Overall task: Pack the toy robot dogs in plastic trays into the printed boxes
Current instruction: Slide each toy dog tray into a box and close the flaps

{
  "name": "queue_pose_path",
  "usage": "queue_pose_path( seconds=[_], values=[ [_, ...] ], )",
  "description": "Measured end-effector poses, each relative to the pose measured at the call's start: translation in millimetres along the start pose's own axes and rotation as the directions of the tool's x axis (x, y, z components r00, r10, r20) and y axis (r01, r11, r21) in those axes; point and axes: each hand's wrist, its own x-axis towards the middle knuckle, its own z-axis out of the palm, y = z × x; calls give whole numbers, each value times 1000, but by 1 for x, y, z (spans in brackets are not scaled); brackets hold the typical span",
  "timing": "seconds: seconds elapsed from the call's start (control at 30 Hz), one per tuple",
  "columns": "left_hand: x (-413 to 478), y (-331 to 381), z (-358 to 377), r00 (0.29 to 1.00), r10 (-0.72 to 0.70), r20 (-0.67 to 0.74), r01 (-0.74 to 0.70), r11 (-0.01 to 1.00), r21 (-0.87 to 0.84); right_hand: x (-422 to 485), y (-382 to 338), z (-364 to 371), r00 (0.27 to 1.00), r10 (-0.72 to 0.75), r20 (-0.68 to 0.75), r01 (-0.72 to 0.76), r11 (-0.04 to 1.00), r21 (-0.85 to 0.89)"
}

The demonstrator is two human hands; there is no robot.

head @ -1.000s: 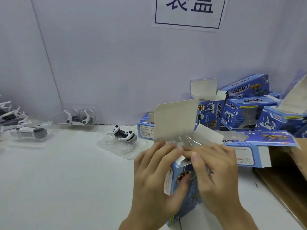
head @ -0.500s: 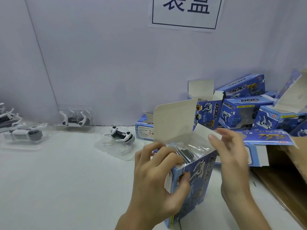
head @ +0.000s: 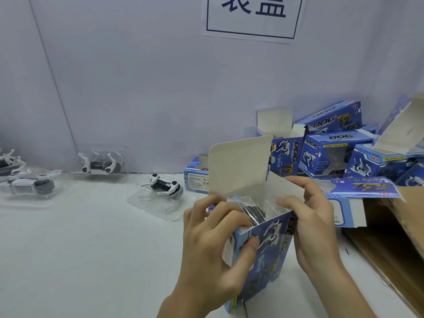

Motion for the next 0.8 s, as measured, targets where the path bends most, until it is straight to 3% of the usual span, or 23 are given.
queue_pose_path(
  seconds=[0.2, 0.3, 0.37, 0.43, 0.5, 0.6, 0.67, 0.8],
  values=[
    [-1, -2, -7, 997, -73, 27, 75, 994, -79, -2, -6, -10, 965, -189, 184, 222, 958, -179],
    [0, 0, -11, 994, -103, 38, 107, 986, -127, 3, -7, -14, 953, -218, 211, 269, 927, -261],
    [0, 1, -12, 992, -120, 49, 127, 978, -165, 7, -5, -17, 959, -200, 202, 244, 943, -224],
    [1, 2, -13, 989, -134, 62, 144, 968, -205, 8, -5, -18, 976, -107, 190, 129, 986, -109],
    [2, 2, -13, 986, -153, 71, 166, 955, -247, 8, -5, -19, 963, 89, 255, -119, 987, 107],
    [1, 2, -14, 978, -187, 91, 206, 931, -300, 6, -1, -21, 850, 331, 411, -449, 862, 234],
    [1, 1, -14, 977, -189, 103, 212, 926, -311, 5, 1, -22, 819, 381, 429, -510, 826, 239],
    [2, 2, -12, 975, -195, 106, 218, 925, -312, 8, 2, -22, 826, 365, 430, -495, 835, 242]
  ],
)
